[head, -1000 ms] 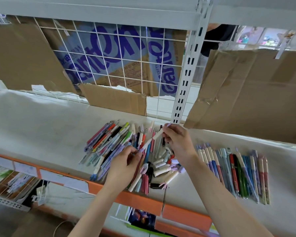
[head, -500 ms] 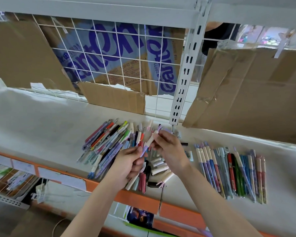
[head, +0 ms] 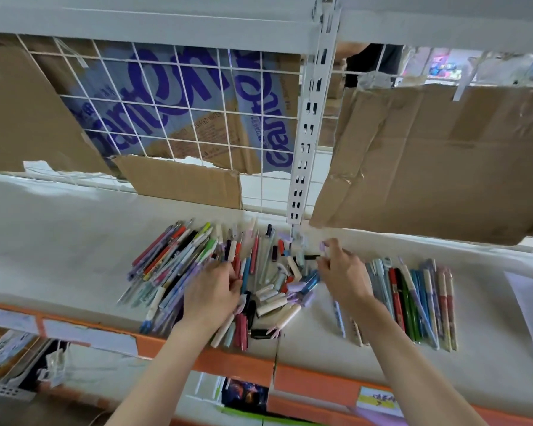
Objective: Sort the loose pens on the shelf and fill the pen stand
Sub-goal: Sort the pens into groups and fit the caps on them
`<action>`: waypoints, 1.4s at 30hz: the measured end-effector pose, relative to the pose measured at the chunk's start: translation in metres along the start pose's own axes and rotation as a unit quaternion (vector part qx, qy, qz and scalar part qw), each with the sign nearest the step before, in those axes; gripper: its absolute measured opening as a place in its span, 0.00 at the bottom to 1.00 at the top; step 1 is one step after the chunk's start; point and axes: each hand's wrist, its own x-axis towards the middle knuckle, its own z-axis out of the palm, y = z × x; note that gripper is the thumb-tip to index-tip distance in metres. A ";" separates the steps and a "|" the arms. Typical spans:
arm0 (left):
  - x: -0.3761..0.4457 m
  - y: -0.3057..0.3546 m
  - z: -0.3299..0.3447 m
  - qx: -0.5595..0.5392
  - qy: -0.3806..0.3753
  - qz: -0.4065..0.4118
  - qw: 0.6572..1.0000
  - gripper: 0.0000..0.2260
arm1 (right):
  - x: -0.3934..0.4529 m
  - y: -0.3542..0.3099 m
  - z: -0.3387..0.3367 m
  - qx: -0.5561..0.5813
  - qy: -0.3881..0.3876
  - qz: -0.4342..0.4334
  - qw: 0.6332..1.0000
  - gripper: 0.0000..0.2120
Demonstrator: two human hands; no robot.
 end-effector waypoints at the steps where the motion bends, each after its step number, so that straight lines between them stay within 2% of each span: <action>1: -0.002 -0.002 0.001 0.001 -0.004 -0.001 1.000 0.06 | -0.003 0.006 0.002 -0.008 -0.006 0.007 1.000 0.11; 5: -0.007 -0.008 -0.004 -0.026 -0.033 -0.015 0.999 0.06 | -0.006 0.006 -0.001 -0.037 -0.023 0.023 0.999 0.13; 8: -0.007 -0.012 -0.010 -0.007 -0.075 -0.030 0.997 0.07 | -0.003 -0.016 -0.005 -0.064 -0.008 -0.013 0.998 0.15; 11: -0.007 -0.013 -0.012 0.039 -0.100 -0.027 0.994 0.08 | 0.000 -0.052 0.006 0.030 -0.047 -0.103 0.993 0.09; 13: -0.009 -0.014 -0.010 0.069 -0.103 -0.019 0.992 0.10 | 0.004 -0.076 0.020 0.074 -0.088 -0.133 0.984 0.07; 18: -0.012 -0.010 -0.014 0.079 -0.113 -0.032 0.990 0.20 | 0.019 -0.112 0.046 0.037 -0.187 -0.101 0.977 0.18; 21: -0.014 -0.008 -0.016 0.049 -0.127 -0.053 0.989 0.21 | 0.023 -0.115 0.046 0.005 -0.212 -0.096 0.972 0.12; 24: -0.015 -0.007 -0.015 0.062 -0.126 -0.058 0.988 0.21 | 0.020 -0.110 0.041 -0.043 -0.207 -0.101 0.972 0.08; 26: -0.014 -0.007 -0.012 0.050 -0.127 -0.059 0.989 0.18 | 0.018 -0.101 0.038 0.001 -0.186 -0.098 0.978 0.03; 29: -0.015 -0.008 -0.014 -0.008 -0.102 -0.058 0.993 0.12 | 0.013 -0.088 0.026 0.138 -0.173 -0.059 0.973 0.06; 30: -0.014 -0.009 -0.016 -0.037 -0.089 -0.059 0.994 0.10 | 0.011 -0.084 0.021 0.221 -0.183 -0.030 0.958 0.05; 32: -0.013 -0.011 -0.023 -0.091 -0.066 -0.050 0.992 0.08 | 0.007 -0.077 0.012 0.401 -0.227 0.033 0.887 0.08; 33: -0.013 -0.012 -0.025 -0.115 -0.056 -0.043 0.991 0.07 | 0.006 -0.074 0.010 0.449 -0.238 0.039 0.860 0.09; 37: -0.016 -0.011 -0.031 -0.151 -0.034 -0.023 0.988 0.04 | 0.001 -0.069 0.004 0.502 -0.207 0.004 0.840 0.07; 42: -0.021 -0.009 -0.033 -0.151 -0.018 -0.010 0.988 0.06 | -0.001 -0.068 0.000 0.480 -0.200 -0.037 0.853 0.04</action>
